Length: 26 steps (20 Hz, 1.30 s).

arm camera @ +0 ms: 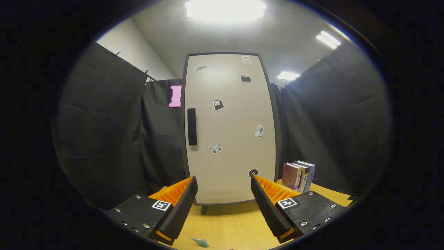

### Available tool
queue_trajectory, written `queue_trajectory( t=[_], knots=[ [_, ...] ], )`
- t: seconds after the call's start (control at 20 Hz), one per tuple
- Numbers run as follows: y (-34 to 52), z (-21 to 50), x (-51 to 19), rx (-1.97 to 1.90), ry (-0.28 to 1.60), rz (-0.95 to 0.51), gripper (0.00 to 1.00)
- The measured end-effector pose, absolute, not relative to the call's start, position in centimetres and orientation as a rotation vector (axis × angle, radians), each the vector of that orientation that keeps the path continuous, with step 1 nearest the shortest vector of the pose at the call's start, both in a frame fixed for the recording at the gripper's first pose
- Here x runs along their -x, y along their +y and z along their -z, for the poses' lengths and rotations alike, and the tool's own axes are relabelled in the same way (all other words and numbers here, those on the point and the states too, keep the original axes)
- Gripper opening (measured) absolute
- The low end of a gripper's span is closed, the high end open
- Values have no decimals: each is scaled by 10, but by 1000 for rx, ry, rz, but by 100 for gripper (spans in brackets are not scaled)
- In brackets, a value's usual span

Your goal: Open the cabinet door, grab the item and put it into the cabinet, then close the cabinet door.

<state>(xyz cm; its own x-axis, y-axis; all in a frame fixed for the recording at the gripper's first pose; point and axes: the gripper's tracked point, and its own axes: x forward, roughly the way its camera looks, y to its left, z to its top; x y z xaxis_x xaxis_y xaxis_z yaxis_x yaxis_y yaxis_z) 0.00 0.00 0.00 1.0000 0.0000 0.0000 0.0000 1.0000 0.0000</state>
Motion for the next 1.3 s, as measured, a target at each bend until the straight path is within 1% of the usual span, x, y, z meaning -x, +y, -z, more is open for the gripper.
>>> queue_trajectory(
  t=[0.5,0.85,1.05,1.3],
  knots=[
    [-6,-9,-3,-29,-9,-3,95],
    [2,-17,-11,-24,-18,-42,95],
    [17,-35,-29,-25,-29,-85,95],
    [41,-69,-70,-9,-40,-134,95]
  ],
)
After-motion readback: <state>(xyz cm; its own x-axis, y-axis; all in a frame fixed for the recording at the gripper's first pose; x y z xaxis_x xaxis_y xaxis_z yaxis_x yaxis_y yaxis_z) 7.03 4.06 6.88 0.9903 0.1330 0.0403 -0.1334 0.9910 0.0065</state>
